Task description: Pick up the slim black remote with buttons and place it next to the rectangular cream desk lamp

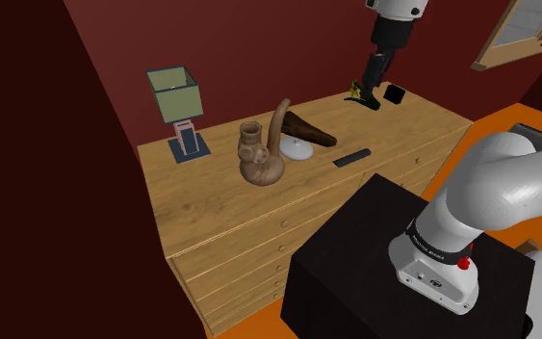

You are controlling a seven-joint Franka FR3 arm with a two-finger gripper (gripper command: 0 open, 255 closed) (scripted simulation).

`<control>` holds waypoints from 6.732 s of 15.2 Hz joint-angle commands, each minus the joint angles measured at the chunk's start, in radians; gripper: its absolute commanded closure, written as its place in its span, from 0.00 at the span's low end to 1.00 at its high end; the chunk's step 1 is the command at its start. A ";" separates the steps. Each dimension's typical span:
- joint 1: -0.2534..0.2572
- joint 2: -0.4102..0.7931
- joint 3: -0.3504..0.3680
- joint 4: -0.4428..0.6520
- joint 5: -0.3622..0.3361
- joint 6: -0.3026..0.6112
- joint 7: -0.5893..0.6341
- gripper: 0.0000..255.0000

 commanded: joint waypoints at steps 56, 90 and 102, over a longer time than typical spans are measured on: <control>0.038 1.273 -0.396 0.021 0.979 1.156 -2.252 1.00; 0.313 0.606 -0.837 -0.039 -0.184 0.787 -1.389 1.00; 0.241 0.457 -0.728 0.034 -0.263 0.582 -1.319 1.00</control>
